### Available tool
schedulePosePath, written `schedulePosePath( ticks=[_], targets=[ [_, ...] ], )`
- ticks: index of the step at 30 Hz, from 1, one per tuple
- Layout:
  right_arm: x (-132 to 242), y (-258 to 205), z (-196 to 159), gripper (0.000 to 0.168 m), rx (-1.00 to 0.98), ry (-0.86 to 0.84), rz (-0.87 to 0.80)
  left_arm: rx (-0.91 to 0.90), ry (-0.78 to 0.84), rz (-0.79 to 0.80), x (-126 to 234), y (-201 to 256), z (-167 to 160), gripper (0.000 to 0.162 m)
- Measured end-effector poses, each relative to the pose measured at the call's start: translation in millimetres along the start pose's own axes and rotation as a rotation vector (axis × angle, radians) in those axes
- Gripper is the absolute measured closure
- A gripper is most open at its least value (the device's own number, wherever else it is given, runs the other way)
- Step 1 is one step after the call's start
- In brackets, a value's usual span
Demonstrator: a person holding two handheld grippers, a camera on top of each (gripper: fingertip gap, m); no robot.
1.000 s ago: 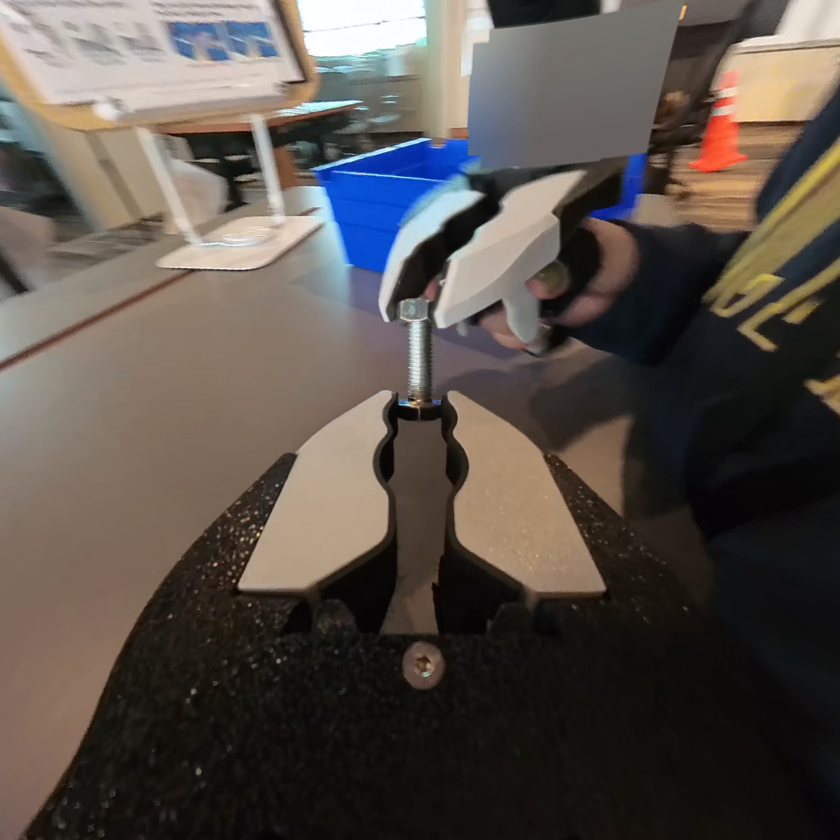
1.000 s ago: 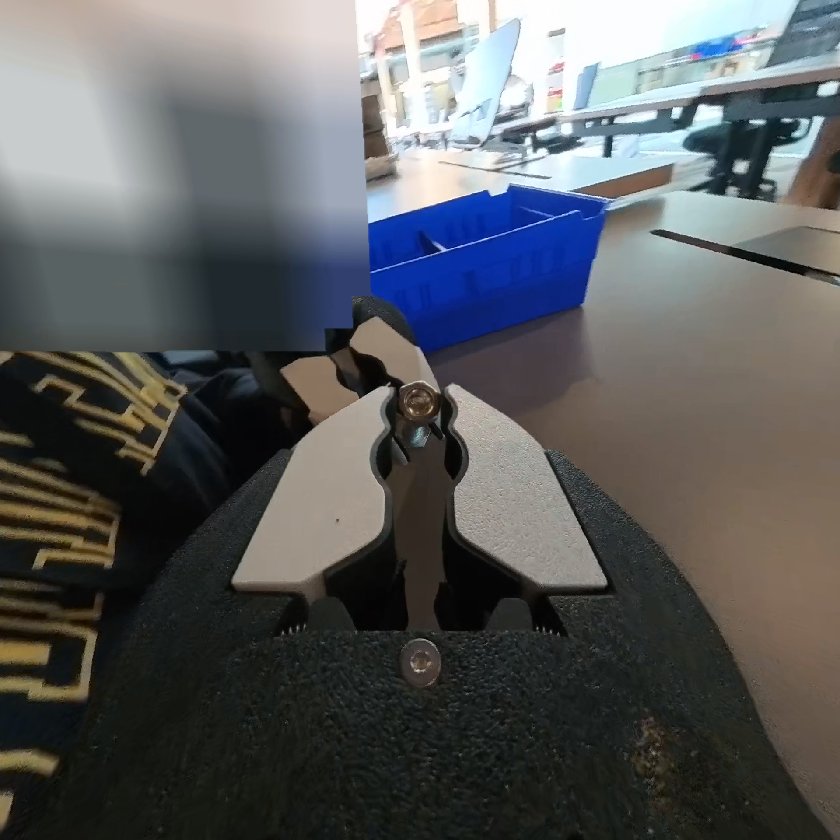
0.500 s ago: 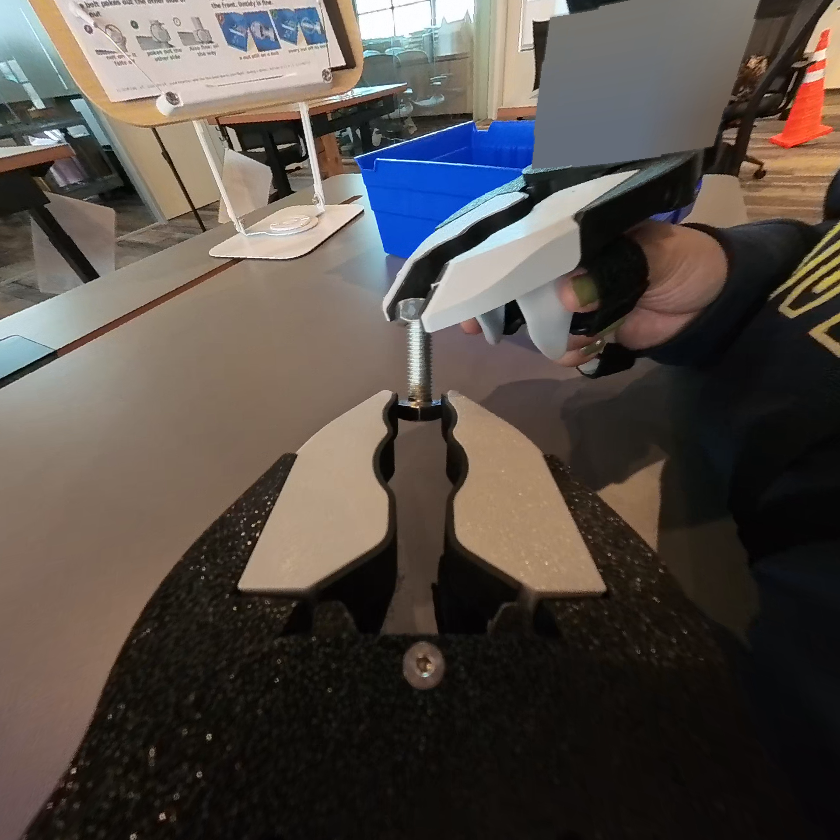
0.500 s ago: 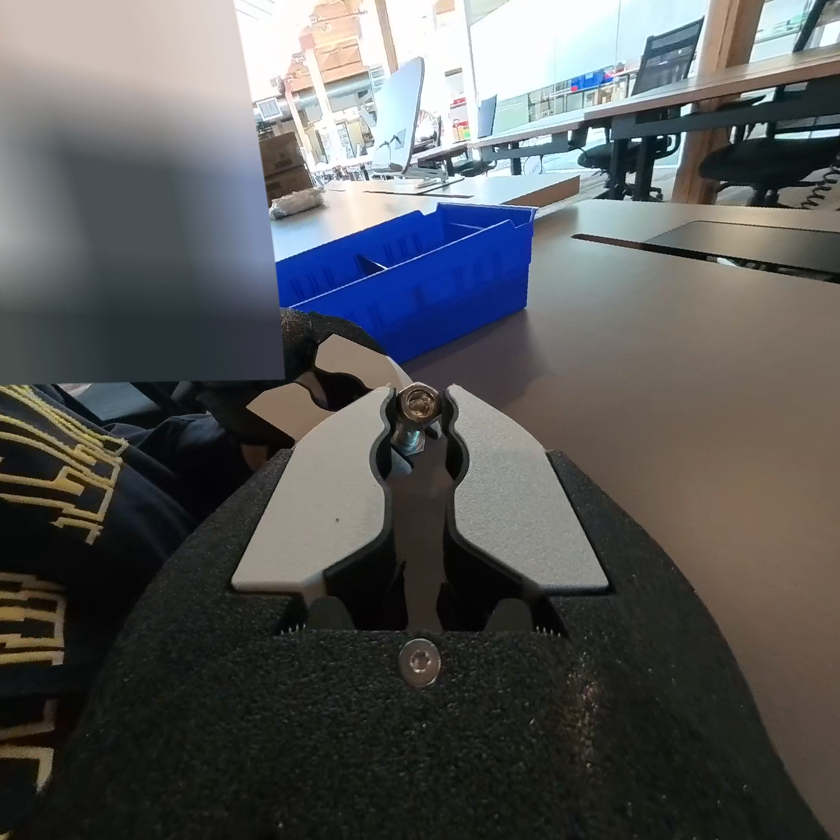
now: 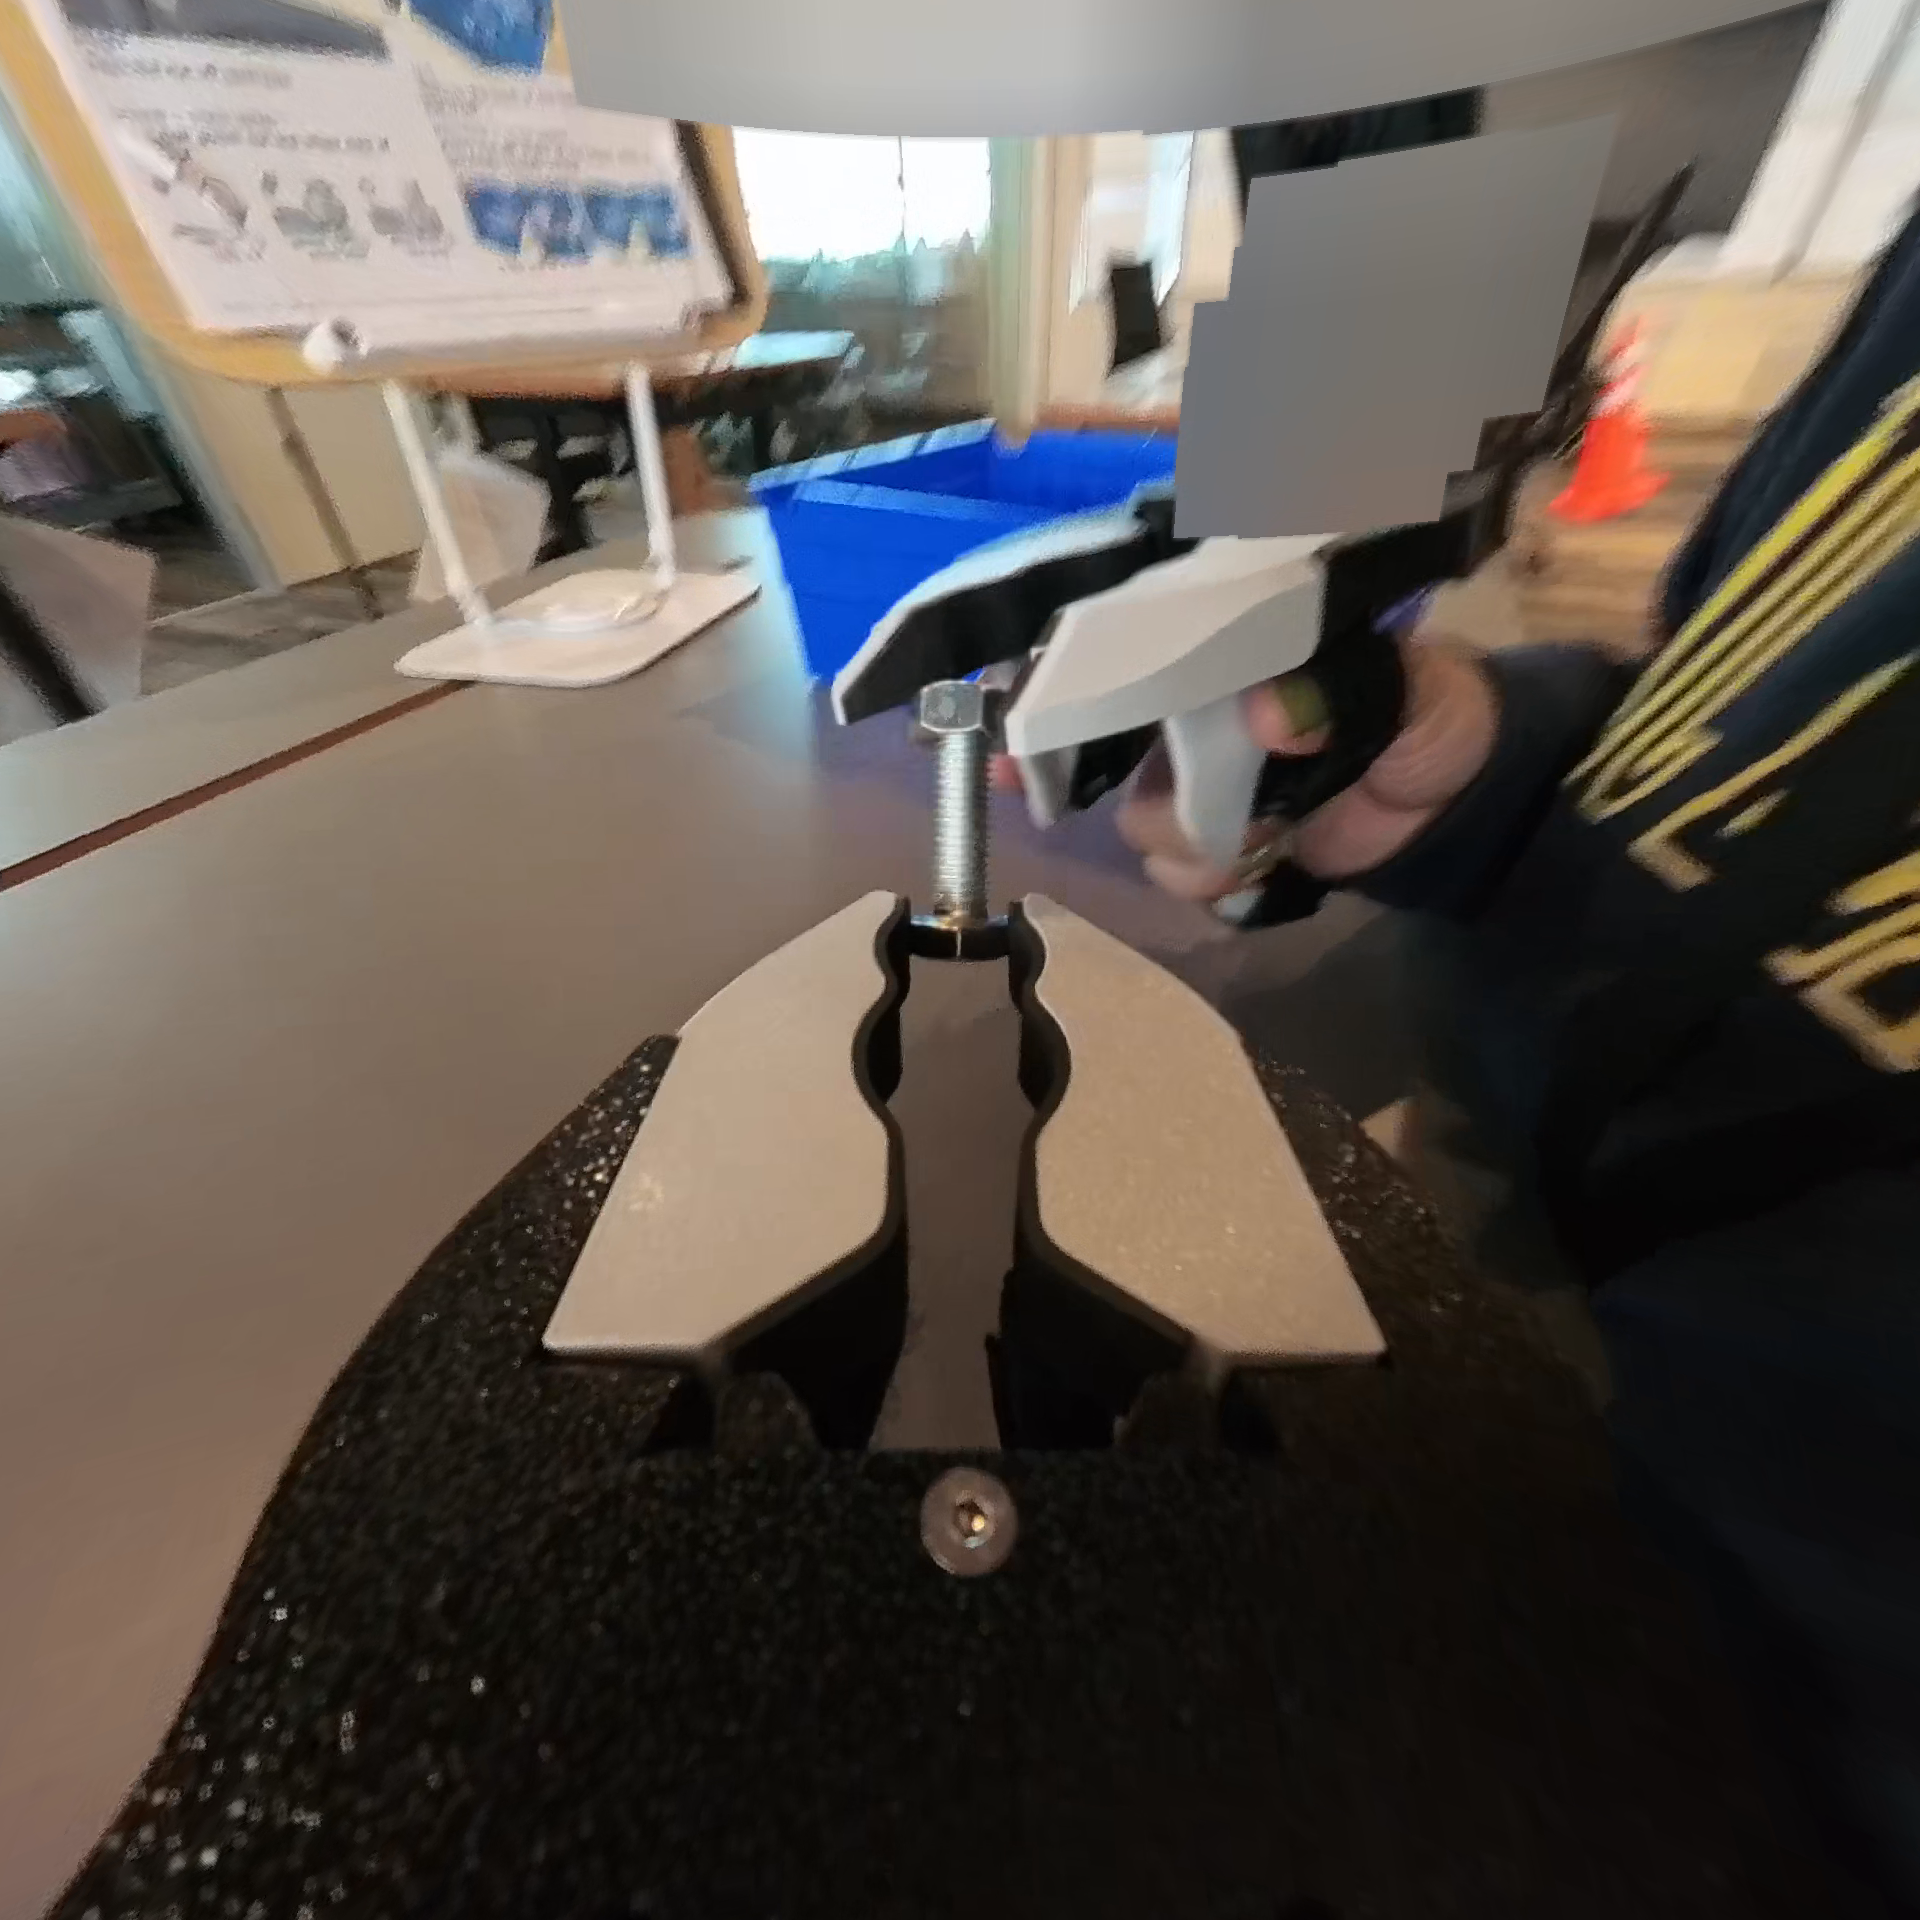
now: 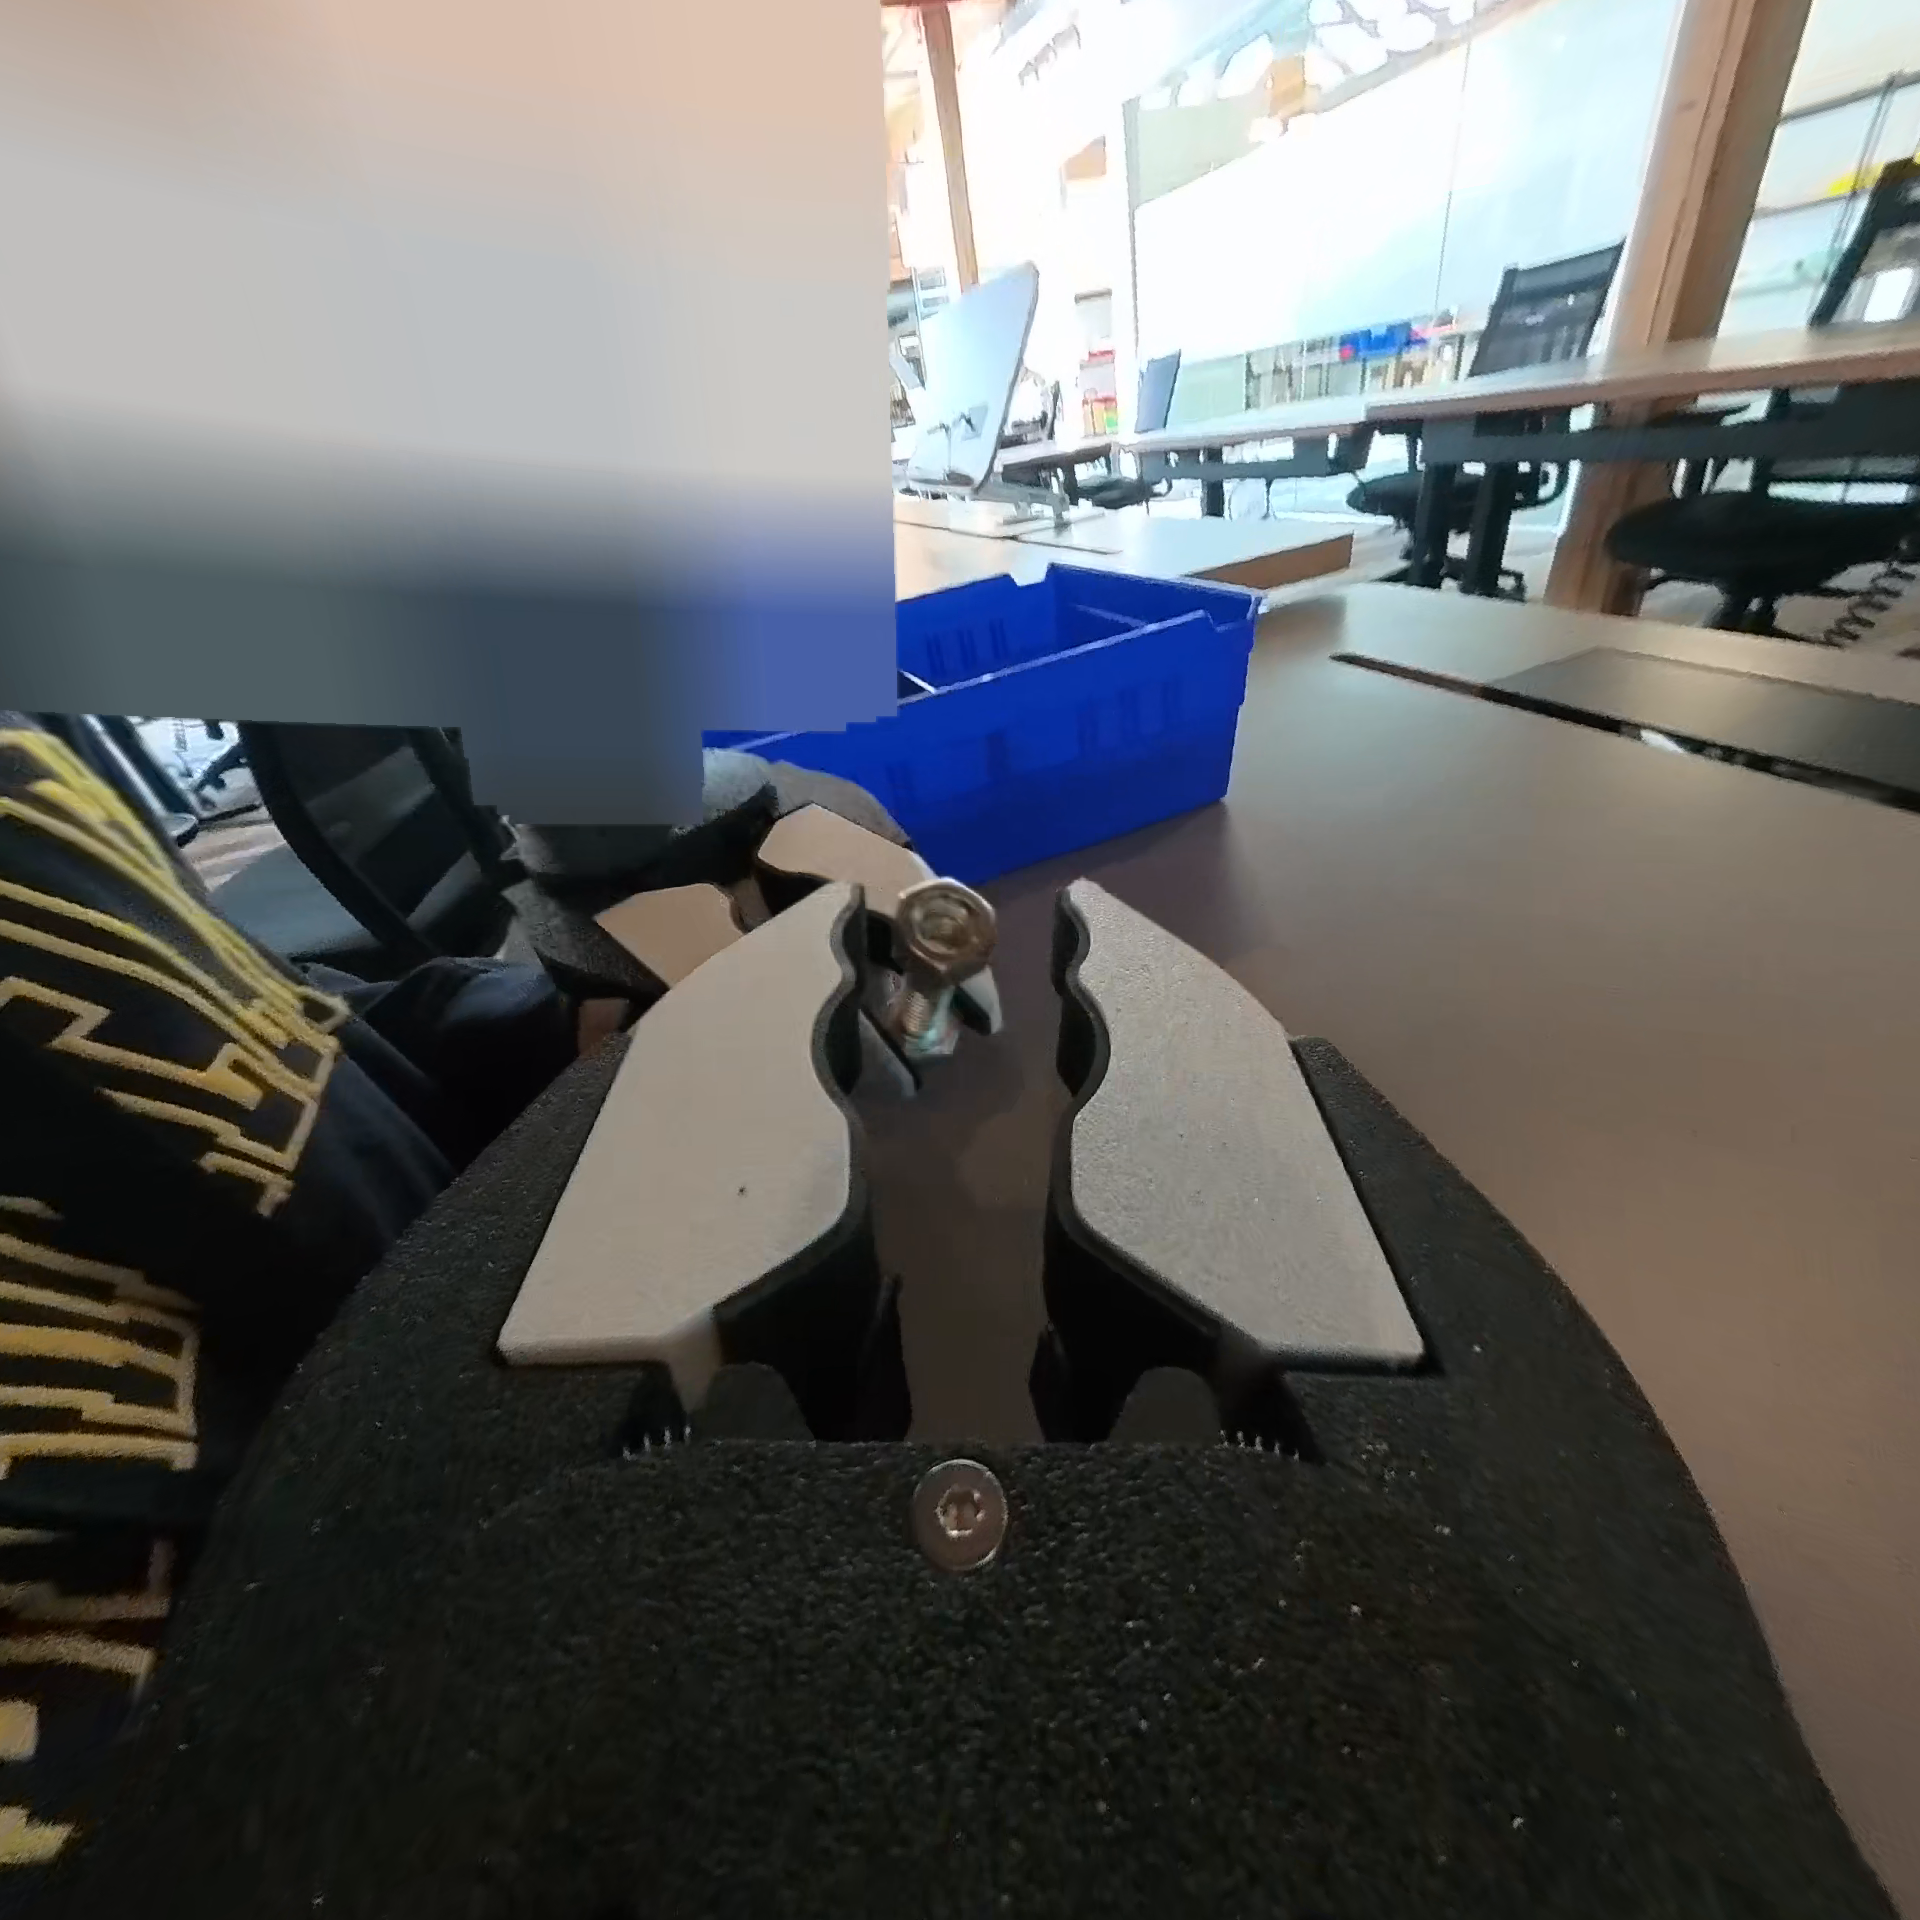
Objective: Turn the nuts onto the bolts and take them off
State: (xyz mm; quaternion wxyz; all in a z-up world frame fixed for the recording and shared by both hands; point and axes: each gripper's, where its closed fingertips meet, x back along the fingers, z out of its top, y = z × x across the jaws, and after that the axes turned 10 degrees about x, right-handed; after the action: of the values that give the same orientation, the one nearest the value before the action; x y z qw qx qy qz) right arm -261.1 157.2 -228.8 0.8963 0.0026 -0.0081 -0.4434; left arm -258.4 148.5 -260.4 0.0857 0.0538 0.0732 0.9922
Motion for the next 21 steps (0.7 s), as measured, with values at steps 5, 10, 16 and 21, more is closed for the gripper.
schedulePosePath(
  ticks=[5, 10, 16, 21],
  targets=[
    [4.5, -6.5, 11.9, 0.138, 0.022, 0.088, 0.039, 0.091, 0.106, -0.09, 7.4, 5.0, 14.8, 0.145],
    [10.4, -15.7, 21.5, 0.138, -0.005, 0.172, 0.143, 0.164, 0.151, -0.252, 11.7, 20.7, 22.0, 0.145],
    [20.1, -41.0, 28.4, 0.134, -0.102, 0.25, 0.422, 0.308, 0.094, -0.52, 14.0, 47.4, 18.6, 0.145],
    [24.0, -56.4, 26.9, 0.139, -0.068, 0.246, 0.526, 0.348, 0.014, -0.638, 13.9, 63.8, 10.7, 0.145]
  ],
)
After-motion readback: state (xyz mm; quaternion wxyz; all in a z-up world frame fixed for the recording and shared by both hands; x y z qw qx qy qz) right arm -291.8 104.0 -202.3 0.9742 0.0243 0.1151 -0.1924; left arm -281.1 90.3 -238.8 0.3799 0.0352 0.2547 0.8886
